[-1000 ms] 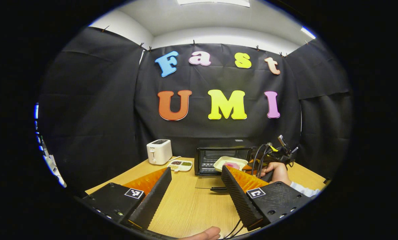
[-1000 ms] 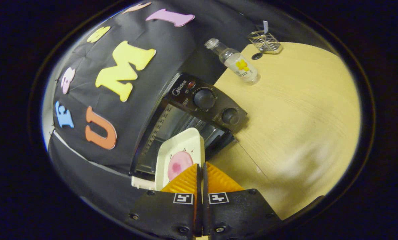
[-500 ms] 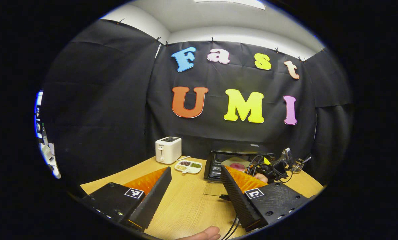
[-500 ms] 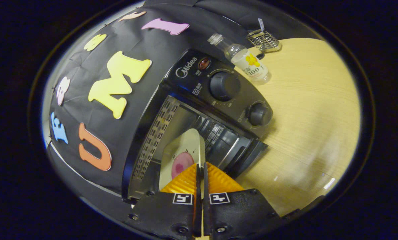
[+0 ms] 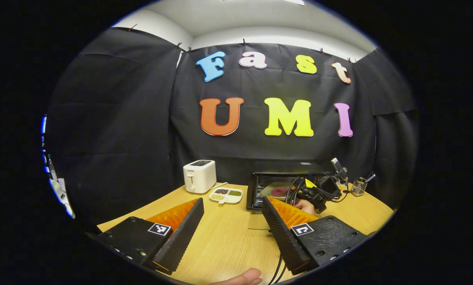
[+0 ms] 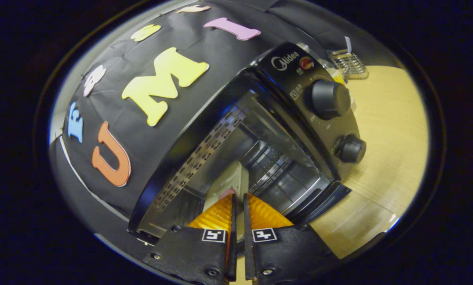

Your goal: Open the electric oven with the left hand, put the food in, and close the electric oven.

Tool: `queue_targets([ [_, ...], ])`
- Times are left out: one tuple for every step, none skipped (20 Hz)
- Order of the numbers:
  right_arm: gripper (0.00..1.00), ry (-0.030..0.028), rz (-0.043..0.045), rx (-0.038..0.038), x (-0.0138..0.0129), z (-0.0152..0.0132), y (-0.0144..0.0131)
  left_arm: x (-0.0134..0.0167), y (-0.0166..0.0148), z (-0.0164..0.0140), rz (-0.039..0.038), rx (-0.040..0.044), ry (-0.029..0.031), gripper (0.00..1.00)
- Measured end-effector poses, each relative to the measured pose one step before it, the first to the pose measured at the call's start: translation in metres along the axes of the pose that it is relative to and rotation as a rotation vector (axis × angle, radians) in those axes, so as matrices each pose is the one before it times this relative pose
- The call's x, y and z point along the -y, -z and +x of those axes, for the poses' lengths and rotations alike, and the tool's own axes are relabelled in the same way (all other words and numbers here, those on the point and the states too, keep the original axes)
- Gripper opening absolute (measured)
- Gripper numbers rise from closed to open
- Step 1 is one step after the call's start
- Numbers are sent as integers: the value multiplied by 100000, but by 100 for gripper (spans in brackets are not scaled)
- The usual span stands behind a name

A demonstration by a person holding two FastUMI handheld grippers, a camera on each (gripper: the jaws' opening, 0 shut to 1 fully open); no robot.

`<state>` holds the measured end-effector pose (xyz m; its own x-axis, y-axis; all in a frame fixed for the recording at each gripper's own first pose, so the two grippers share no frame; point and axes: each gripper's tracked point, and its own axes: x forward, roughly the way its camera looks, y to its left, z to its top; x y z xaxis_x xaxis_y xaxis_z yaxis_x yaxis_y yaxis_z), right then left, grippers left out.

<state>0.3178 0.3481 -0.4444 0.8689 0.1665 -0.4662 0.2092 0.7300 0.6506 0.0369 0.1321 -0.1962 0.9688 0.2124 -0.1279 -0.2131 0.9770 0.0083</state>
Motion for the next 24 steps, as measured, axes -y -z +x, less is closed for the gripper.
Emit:
queue_targets([
  [12, -1530, -4368, 2179, -176, -551, -513, 0, -65, -201, 189, 91, 108, 94],
  [22, -1046, -4281, 1379, -305, -693, -211, -68, 64, -189, 347, -209, -15, 94],
  [25, -397, -3959, 911, 108, -932, -187, -102, -94, -154, 334, -273, -23, 94],
  [30, -427, -2895, 27, 151, -693, 215, -123, -6, -280, 298, -45, -179, 94],
  [30, -1286, -2230, -1233, -48, -1135, 293, 74, -59, -226, 445, 370, -134, 94],
  [33, -1402, -2475, -920, -82, -1222, 205, 47, -68, -153, 665, 852, 110, 94],
  [35, -2099, -3050, -457, 30, -1342, 151, 113, 193, -156, 318, -872, 79, 94],
  [39, -1304, -2636, 834, 293, -1359, -9, 290, 437, -84, 184, -1071, 755, 94],
  [41, -1229, -2483, 432, 381, -1217, -92, 357, 178, -145, 145, -368, 949, 94],
  [44, -46, -2570, 484, 521, -1155, -80, 256, -1, 24, 149, -350, 792, 94],
  [55, -316, -2367, -66, 446, -1285, -116, 336, 108, 58, 197, -528, 665, 94],
  [53, -1235, -2656, 741, 334, -1227, -626, 282, 256, 187, 176, -147, 1092, 94],
  [62, -1188, -3075, 619, 230, -1182, -744, 370, 234, 282, 41, -920, 843, 94],
  [64, -990, -2035, 816, 367, -1042, -717, 324, 477, 207, -87, -1600, 424, 94],
  [65, -1322, -1156, 638, 311, -1140, -912, 439, 322, 351, 15, -1209, 705, 94],
  [69, -1439, -784, 1338, 333, -964, -998, 589, 322, 410, 144, -938, 941, 94],
  [70, -188, -1872, 1205, 510, -991, -1142, 588, 322, 340, -19, -1051, 1119, 94],
  [77, 193, -2245, 2305, 707, -887, -1359, 543, 375, 385, -327, -1386, 1226, 94],
  [88, -33, -3811, 2408, 640, -736, -1463, 740, 417, 467, -519, -1327, 1635, 94],
  [90, -782, -4216, 2181, 425, -636, -1330, 856, 229, 580, -625, -1112, 2066, 94],
  [93, -633, -3658, 1084, 433, -746, -1110, 889, 158, 548, -578, -994, 1930, 94],
  [98, -1057, -2152, 1983, 476, -648, -1229, 582, 301, 722, -494, -1137, 1342, 94],
  [99, -124, -1126, 1015, 554, -605, -1241, 593, 447, 749, -149, -1576, 924, 94],
  [100, -404, -445, 2264, 611, -633, -1327, 541, 590, 714, 281, -1801, 898, 94],
])
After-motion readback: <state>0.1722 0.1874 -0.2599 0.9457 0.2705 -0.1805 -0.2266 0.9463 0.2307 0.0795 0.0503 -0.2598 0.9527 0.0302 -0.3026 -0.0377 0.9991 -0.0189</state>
